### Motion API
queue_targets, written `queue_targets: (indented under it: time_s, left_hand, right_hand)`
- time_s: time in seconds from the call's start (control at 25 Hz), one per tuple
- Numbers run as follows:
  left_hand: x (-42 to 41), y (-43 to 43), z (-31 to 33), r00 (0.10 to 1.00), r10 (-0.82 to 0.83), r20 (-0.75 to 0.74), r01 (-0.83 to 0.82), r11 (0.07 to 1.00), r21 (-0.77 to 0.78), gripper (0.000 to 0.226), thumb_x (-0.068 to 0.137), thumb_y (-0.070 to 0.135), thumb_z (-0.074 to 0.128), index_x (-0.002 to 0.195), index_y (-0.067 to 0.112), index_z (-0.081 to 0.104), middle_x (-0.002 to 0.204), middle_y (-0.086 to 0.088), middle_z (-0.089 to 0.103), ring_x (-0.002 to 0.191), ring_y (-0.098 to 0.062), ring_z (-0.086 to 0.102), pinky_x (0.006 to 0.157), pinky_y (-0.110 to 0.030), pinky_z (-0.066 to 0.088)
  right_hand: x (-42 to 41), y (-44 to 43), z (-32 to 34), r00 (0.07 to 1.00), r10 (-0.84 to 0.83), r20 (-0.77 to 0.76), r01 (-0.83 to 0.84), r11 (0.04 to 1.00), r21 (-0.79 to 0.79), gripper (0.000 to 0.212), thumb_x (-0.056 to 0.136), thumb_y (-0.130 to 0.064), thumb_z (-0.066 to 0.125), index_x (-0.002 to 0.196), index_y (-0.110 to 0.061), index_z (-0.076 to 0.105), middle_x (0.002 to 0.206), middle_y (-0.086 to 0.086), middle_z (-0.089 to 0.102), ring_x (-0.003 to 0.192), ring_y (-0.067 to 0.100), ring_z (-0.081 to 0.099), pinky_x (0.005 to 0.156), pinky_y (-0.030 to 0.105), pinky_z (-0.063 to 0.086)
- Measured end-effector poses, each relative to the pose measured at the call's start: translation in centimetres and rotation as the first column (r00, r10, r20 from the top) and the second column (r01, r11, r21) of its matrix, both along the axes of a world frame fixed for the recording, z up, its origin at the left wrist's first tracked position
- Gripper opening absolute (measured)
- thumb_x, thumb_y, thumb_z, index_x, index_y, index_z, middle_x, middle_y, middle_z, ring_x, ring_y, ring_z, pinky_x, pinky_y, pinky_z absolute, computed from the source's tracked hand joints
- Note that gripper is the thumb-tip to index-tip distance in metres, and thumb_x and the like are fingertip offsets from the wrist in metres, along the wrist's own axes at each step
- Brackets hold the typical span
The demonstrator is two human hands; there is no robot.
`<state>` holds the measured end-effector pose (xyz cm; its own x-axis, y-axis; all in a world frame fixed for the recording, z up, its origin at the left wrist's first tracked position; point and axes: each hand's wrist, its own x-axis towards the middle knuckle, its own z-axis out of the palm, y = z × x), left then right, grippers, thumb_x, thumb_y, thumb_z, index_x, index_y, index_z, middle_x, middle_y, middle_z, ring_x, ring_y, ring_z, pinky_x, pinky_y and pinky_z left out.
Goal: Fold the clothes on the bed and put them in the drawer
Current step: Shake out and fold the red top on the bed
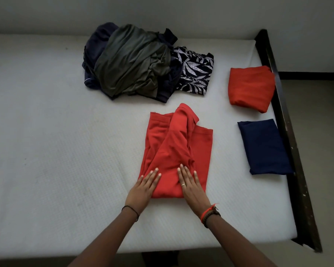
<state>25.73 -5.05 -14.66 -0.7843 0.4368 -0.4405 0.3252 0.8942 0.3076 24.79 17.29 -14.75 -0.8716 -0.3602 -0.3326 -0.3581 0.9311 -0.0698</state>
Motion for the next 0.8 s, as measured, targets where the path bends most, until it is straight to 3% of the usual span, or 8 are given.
queue_targets:
  time_s: [0.16, 0.28, 0.36, 0.48, 0.56, 0.64, 0.68, 0.8]
  left_hand:
    - [0.4, 0.0, 0.7, 0.992, 0.02, 0.126, -0.015, 0.999, -0.036, 0.067, 0.073, -0.001, 0.027, 0.139, 0.001, 0.034, 0.144, -0.014, 0.045, 0.125, -0.025, 0.054, 0.092, -0.037, 0.051]
    - [0.5, -0.3, 2.4, 0.981, -0.086, 0.173, 0.093, 0.995, -0.029, 0.074, 0.083, -0.009, 0.035, 0.15, -0.001, 0.005, 0.158, -0.015, -0.003, 0.147, -0.03, 0.014, 0.116, -0.038, 0.022]
    - [1.3, -0.8, 4.2, 0.934, -0.161, 0.32, 0.191, 0.979, -0.065, 0.073, 0.09, -0.004, 0.035, 0.15, 0.002, -0.007, 0.158, -0.014, -0.015, 0.148, -0.026, 0.002, 0.119, -0.034, 0.011]
    - [2.6, -1.3, 6.8, 0.826, -0.165, 0.54, 0.242, 0.968, -0.075, 0.066, 0.095, 0.008, 0.036, 0.152, 0.004, 0.003, 0.159, -0.014, -0.001, 0.145, -0.028, 0.019, 0.118, -0.031, 0.019]
    - [3.0, -1.7, 8.3, 0.748, -0.079, 0.659, 0.227, 0.964, -0.142, 0.053, 0.092, 0.017, 0.04, 0.145, 0.011, 0.032, 0.151, -0.015, 0.034, 0.131, -0.032, 0.043, 0.108, -0.034, 0.036]
    - [2.5, -1.8, 9.8, 0.712, -0.004, 0.703, 0.186, 0.965, -0.183, 0.041, 0.088, 0.024, 0.045, 0.126, 0.01, 0.051, 0.131, -0.016, 0.056, 0.115, -0.033, 0.055, 0.094, -0.034, 0.045]
    - [1.9, -1.7, 10.4, 0.697, 0.023, 0.717, 0.15, 0.973, -0.177, 0.039, 0.087, 0.025, 0.047, 0.122, 0.009, 0.053, 0.126, -0.016, 0.058, 0.11, -0.031, 0.057, 0.089, -0.033, 0.046]
    - [-1.1, -2.1, 11.9, 0.641, 0.082, 0.764, 0.003, 0.994, -0.109, 0.036, 0.082, 0.029, 0.054, 0.109, 0.008, 0.061, 0.103, -0.007, 0.061, 0.089, -0.019, 0.055, 0.067, -0.021, 0.043]
  right_hand:
    - [1.9, -0.6, 1.2, 1.0, -0.024, 0.001, 0.024, 1.0, -0.013, 0.072, 0.074, 0.008, 0.019, 0.142, -0.001, 0.039, 0.15, 0.017, 0.038, 0.137, 0.028, 0.038, 0.104, 0.055, 0.039]
    - [3.5, -0.4, 2.5, 0.989, -0.044, 0.139, 0.051, 0.998, -0.043, 0.076, 0.065, 0.008, 0.044, 0.14, 0.0, 0.036, 0.147, 0.018, 0.042, 0.133, 0.029, 0.045, 0.098, 0.055, 0.044]
    - [4.6, -0.5, 3.5, 0.941, -0.089, 0.326, 0.098, 0.995, -0.012, 0.095, 0.047, 0.003, 0.066, 0.138, 0.002, 0.038, 0.147, 0.018, 0.038, 0.129, 0.028, 0.05, 0.092, 0.053, 0.05]
    - [6.3, -0.8, 5.1, 0.907, 0.008, 0.42, 0.032, 0.996, -0.087, 0.093, 0.066, 0.003, 0.059, 0.148, 0.006, 0.015, 0.158, 0.016, 0.002, 0.146, 0.03, 0.02, 0.111, 0.058, 0.025]
    - [7.0, -1.1, 7.4, 0.678, 0.05, 0.734, 0.033, 0.995, -0.099, 0.082, 0.083, -0.001, 0.042, 0.151, -0.001, -0.005, 0.16, 0.014, -0.01, 0.149, 0.026, -0.002, 0.118, 0.05, 0.007]
    - [6.9, -1.2, 9.1, 0.535, 0.035, 0.844, 0.146, 0.98, -0.134, 0.079, 0.083, -0.011, 0.04, 0.152, -0.007, 0.003, 0.159, 0.014, 0.006, 0.147, 0.027, 0.013, 0.115, 0.028, 0.025]
    - [6.7, -0.8, 9.7, 0.512, 0.022, 0.858, 0.204, 0.968, -0.147, 0.075, 0.081, -0.012, 0.039, 0.152, -0.01, 0.014, 0.156, 0.014, 0.02, 0.142, 0.029, 0.027, 0.1, 0.018, 0.04]
    - [4.7, 1.1, 11.5, 0.482, -0.053, 0.874, 0.384, 0.91, -0.157, 0.049, 0.071, -0.012, 0.037, 0.116, -0.013, 0.056, 0.108, 0.017, 0.059, 0.087, 0.034, 0.061, 0.062, 0.028, 0.046]
